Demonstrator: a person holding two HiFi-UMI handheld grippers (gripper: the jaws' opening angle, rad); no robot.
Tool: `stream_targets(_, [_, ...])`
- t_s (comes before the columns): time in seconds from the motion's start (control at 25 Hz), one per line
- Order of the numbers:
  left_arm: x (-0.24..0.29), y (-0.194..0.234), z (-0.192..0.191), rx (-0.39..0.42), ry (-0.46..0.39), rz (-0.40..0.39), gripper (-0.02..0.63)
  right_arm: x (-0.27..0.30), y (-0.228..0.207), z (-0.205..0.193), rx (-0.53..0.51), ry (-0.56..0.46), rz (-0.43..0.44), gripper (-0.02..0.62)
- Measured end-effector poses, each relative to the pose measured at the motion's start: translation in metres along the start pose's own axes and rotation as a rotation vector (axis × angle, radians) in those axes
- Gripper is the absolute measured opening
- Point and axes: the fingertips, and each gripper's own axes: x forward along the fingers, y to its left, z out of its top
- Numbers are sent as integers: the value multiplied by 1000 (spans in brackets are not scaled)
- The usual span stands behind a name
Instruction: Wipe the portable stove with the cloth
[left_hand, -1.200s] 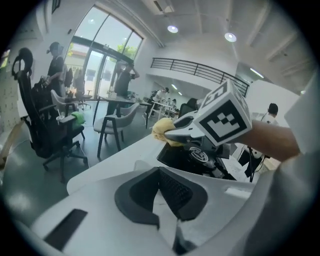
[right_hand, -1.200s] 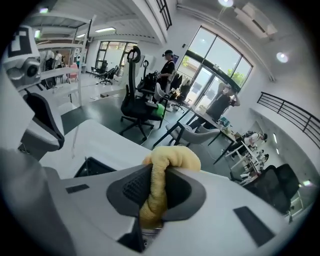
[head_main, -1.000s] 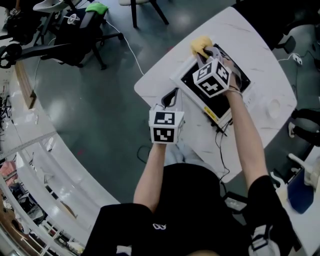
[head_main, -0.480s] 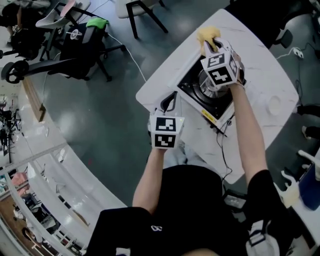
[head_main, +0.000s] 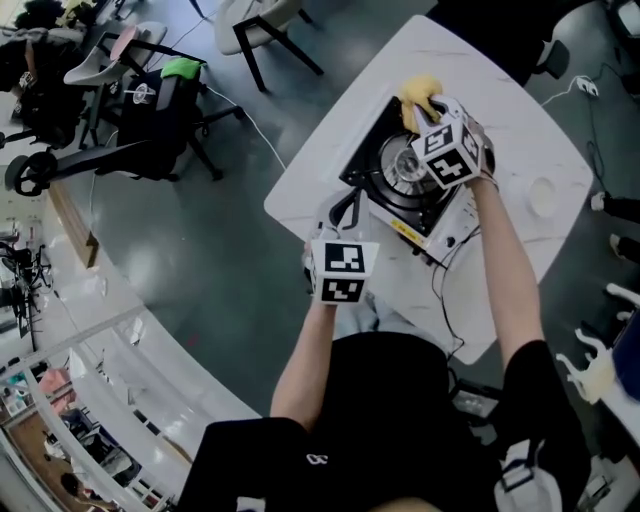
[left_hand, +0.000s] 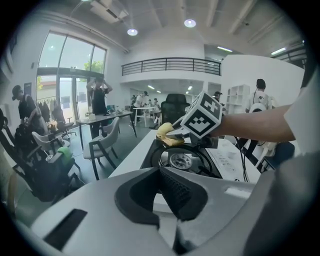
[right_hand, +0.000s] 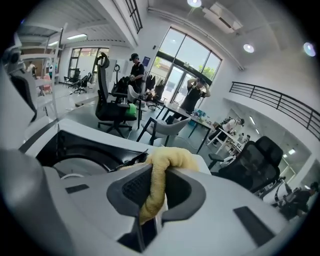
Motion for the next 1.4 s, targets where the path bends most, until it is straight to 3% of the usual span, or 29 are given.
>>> stream_targets(0.24, [-4,-4,0,-2,0,-9,-6,-12,7,-26,-164,85,16,37])
stream_targets(0.48, [-20,-1,-5,-23,-17,-1,-6,-31,-4,-58,-123,262,41,37])
stream_targets(0.76, [-56,11,-15,-59,-57,47,-6,-49,-19,-76,-70,335,-19,37])
stream_targets(1.0, [-102,31,-27,-108,-107,81,-6,-85,-37,-71,43,303,-192,40])
stream_targets(1.16, [-120,58,-49,-203,-118,124,-6,-124,-36,-54,205,223,-283,40])
stream_targets(1.4, [-136,52,-57,-288,-152,146,-6,-177,2,-3,255,-2,-238,40])
